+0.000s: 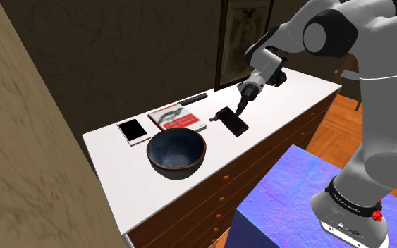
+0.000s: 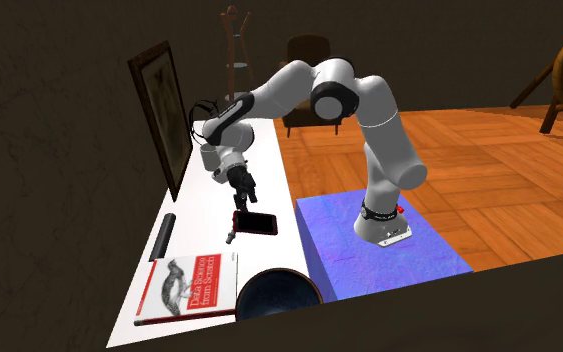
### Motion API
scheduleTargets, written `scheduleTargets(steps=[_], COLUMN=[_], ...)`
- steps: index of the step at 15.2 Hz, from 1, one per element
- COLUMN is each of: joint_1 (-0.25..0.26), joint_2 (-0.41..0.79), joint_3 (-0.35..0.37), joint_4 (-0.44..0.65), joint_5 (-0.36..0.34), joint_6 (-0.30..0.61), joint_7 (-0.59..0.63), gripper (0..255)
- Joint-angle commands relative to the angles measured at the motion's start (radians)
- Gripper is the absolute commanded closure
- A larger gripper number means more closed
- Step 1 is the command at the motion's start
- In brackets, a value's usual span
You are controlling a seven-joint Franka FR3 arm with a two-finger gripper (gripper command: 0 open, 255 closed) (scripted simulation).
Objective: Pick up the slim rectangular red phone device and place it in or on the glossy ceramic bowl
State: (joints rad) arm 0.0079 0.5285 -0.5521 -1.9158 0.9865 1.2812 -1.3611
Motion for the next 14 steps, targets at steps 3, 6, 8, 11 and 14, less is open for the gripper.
scheduleTargets(steps=[3, 6, 8, 11, 14], joint_1=[0.017, 0.019, 0.022, 0.021, 0.021], joint_2=[0.006, 0.007, 0.009, 0.006, 0.004], joint_3=[0.013, 0.010, 0.011, 0.008, 0.007], joint_4=[-0.018, -0.018, -0.021, -0.032, -0.034], joint_5=[0.005, 0.006, 0.008, 0.003, 0.001], joint_6=[0.006, 0.005, 0.009, 0.011, 0.011], joint_7=[-0.001, -0.002, -0.005, -0.013, -0.014], gripper=[0, 0, 255, 255, 255])
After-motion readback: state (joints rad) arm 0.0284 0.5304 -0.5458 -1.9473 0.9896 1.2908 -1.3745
